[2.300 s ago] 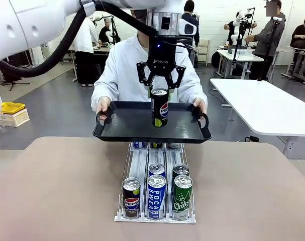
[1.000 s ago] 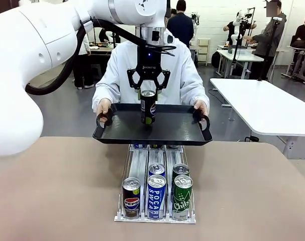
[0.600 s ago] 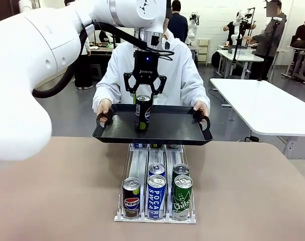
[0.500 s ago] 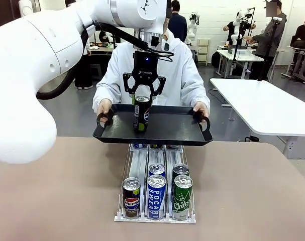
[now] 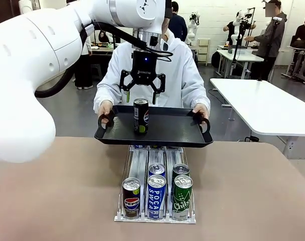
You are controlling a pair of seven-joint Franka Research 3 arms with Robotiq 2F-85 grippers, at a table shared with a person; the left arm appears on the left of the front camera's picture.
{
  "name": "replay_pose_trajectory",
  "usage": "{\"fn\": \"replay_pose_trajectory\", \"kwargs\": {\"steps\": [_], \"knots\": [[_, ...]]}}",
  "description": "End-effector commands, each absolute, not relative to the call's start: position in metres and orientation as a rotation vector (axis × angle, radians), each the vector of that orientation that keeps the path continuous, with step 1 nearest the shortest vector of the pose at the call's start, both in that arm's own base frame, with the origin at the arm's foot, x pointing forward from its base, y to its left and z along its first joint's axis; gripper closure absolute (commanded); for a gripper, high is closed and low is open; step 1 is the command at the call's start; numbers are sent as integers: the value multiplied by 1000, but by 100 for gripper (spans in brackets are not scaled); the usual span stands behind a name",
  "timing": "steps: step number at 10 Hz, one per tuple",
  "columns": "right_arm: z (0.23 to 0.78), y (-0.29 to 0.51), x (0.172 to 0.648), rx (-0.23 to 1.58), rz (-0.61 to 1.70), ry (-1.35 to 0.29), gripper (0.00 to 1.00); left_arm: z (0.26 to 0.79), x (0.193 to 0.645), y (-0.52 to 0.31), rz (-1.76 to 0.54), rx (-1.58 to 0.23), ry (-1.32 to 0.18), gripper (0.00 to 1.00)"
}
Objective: Retrieve and hand over the desired beverage to the person.
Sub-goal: Place the picked can on the Handle tray extended by the person.
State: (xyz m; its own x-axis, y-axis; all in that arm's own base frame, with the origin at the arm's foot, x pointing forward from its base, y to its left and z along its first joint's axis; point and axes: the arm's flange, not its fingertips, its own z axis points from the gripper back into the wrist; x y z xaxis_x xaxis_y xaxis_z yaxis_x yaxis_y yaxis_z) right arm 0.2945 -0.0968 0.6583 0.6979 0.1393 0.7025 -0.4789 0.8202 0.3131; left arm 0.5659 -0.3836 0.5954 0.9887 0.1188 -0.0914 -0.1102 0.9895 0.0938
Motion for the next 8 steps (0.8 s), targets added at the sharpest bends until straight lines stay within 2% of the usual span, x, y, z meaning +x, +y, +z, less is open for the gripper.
{"fn": "replay_pose_trajectory", "kwargs": {"steps": [1, 5, 8], "knots": [[658, -96, 296, 497, 358, -717, 0, 626, 600, -409, 97, 98, 99, 0], [658, -96, 296, 497, 358, -717, 0, 636, 591, -401, 85, 84, 68, 0], [658, -96, 296, 497, 358, -717, 0, 679, 523, -349, -292, 10, -27, 0]]}}
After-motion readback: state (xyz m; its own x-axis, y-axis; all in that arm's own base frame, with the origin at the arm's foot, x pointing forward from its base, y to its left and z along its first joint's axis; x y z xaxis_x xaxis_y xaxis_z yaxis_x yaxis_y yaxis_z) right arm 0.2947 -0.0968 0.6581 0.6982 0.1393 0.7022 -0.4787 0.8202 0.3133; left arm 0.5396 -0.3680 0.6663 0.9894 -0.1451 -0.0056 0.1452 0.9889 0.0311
